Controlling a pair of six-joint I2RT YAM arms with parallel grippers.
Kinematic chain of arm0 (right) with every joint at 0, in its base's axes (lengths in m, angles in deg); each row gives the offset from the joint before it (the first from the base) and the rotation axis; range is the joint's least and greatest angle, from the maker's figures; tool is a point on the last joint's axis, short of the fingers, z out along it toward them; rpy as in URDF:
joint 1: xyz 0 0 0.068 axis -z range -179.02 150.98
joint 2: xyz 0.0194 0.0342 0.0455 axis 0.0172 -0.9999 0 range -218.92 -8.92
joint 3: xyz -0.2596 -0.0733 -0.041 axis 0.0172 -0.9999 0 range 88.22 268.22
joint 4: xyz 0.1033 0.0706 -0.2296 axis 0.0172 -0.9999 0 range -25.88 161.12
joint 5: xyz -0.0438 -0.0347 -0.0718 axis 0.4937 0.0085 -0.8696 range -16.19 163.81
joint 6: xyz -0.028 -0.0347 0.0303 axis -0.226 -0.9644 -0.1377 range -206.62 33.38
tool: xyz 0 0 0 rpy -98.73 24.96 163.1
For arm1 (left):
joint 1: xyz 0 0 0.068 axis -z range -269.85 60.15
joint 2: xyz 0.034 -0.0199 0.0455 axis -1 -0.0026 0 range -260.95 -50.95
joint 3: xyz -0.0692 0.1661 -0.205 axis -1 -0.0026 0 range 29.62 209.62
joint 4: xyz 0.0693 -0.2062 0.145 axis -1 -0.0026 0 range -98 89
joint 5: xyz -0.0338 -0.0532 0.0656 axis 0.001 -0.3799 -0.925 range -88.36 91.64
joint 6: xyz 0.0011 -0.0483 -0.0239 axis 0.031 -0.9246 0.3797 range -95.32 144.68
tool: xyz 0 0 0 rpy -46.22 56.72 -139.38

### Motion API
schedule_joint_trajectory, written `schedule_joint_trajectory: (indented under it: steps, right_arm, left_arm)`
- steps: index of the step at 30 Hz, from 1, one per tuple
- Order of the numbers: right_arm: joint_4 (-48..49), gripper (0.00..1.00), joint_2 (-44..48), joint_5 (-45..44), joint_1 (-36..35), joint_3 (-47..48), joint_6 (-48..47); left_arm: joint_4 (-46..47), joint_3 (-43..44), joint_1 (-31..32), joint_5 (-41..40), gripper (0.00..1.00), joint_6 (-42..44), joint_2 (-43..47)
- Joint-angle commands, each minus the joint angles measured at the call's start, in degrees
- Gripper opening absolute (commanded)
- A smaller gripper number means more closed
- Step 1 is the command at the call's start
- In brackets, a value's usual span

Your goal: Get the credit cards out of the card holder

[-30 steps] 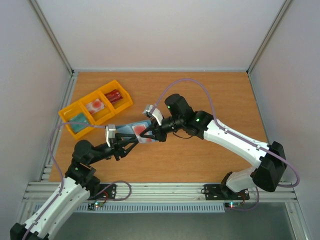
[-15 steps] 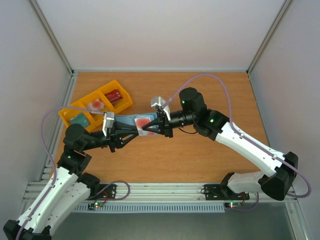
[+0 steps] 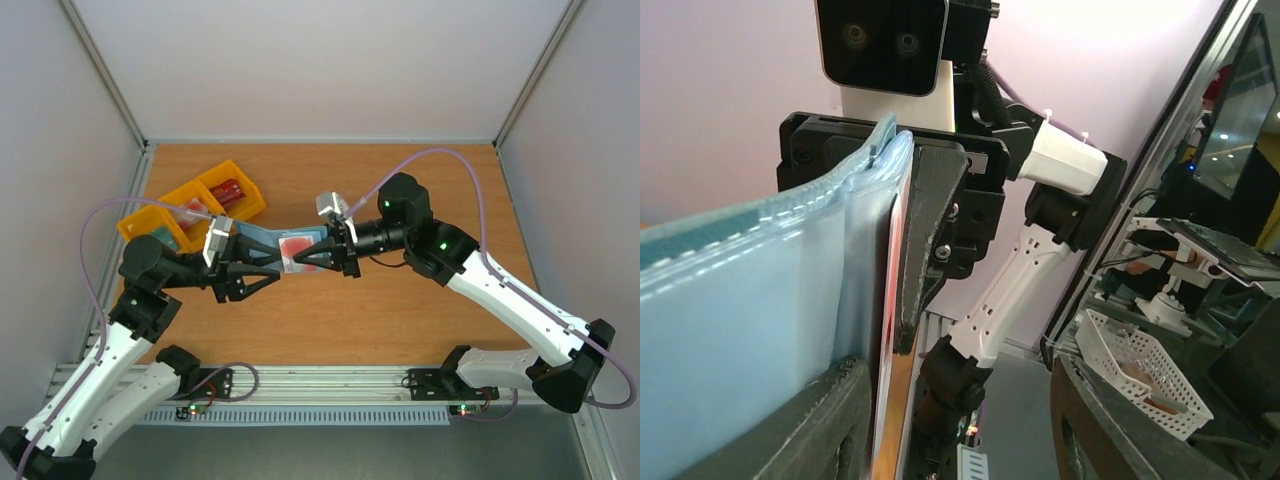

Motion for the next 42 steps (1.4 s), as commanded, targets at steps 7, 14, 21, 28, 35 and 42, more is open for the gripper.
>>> schedule_joint_trajectory:
  steps: [7, 14, 21, 28, 35, 42]
  right_arm:
    - [2.99, 0.06, -0.59, -4.31, -6.66, 0.67, 2.37]
    - [1.94, 0.06, -0.99, -10.55, -7.94, 0.66, 1.75]
    - [1.9, 0.06, -3.13, -10.42, -8.29, 1.29, 1.64]
    - [2.03, 0.07, -3.51, -9.35, -8.17, -0.35, -0.06]
    - [1.73, 0.18, 0.76, -6.43, -3.45, -4.46, -0.3]
    - [-7.33, 0.24, 0.91, 0.84, 0.91, -4.16, -4.78]
  left_arm:
    - [-3.34, 3.0, 3.36, -6.79, 0.4, 7.57, -5.31]
    - [-7.89, 2.3, 3.36, -8.13, 0.33, 15.44, -5.26]
    - [-9.85, 1.53, 4.6, -9.31, 0.18, 20.69, -5.4]
    - [-8.42, 0.77, 5.12, -10.69, 0.0, 20.41, -4.74]
    - [-9.14, 0.45, 4.98, -12.89, 0.0, 15.27, -2.0]
    - [-9.7, 0.16, 4.95, -11.42, 0.0, 16.53, -0.86]
